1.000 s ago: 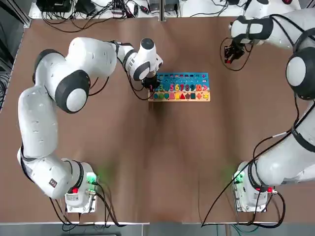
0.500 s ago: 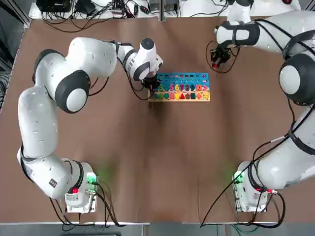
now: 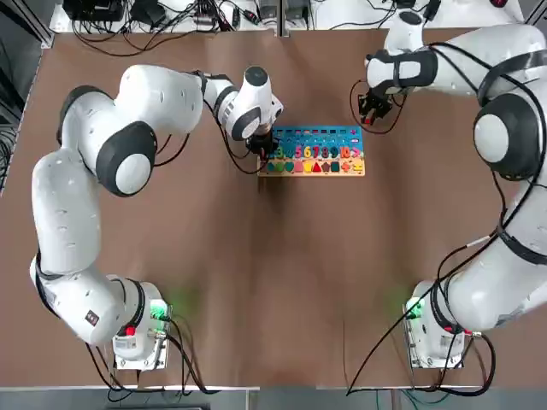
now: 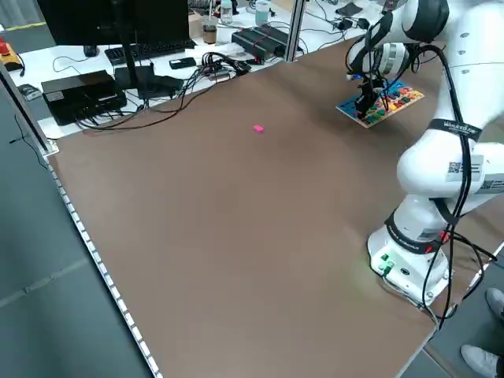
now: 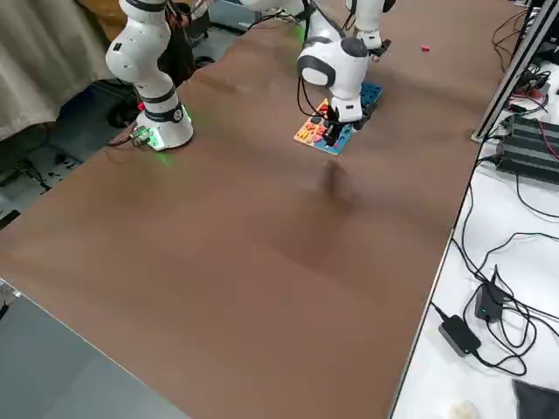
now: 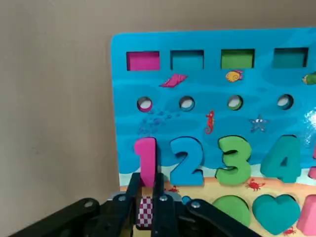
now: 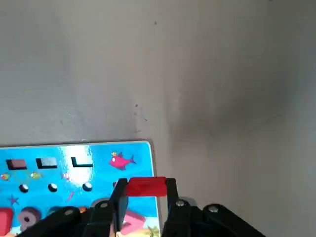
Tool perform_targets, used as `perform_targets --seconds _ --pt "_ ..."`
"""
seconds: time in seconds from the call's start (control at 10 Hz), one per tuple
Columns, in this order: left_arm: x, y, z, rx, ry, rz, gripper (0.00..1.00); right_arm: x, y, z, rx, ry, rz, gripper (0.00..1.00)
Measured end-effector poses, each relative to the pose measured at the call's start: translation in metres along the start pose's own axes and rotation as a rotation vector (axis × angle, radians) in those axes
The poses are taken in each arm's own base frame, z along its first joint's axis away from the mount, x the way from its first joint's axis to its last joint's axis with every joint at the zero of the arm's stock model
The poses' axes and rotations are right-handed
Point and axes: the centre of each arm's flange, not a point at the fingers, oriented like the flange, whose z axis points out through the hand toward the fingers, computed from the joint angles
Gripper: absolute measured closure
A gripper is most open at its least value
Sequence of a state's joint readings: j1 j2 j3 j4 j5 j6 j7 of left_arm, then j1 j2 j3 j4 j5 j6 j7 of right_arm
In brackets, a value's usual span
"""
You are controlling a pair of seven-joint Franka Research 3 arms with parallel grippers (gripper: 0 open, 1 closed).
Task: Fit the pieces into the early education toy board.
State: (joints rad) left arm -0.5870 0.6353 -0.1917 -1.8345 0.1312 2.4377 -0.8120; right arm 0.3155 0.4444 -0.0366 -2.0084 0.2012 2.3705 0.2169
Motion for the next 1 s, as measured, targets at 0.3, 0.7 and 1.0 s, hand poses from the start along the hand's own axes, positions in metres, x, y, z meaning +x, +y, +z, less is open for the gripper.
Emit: perform_targets --seconds 0.3,0.7,1.0 --pt "0.000 0.000 0.000 0.000 0.000 0.000 0.87 -0.003 -0.008 0.023 0.001 -0.010 0.004 0.64" --pt "0.000 0.000 0.000 0.000 0.000 0.000 0.87 -0.006 -0.013 0.028 -0.003 -0.020 -0.002 0.64" --pt "0.000 0.000 0.000 0.000 0.000 0.000 0.87 -0.011 -0.021 0.034 -0.003 -0.031 -0.007 0.64"
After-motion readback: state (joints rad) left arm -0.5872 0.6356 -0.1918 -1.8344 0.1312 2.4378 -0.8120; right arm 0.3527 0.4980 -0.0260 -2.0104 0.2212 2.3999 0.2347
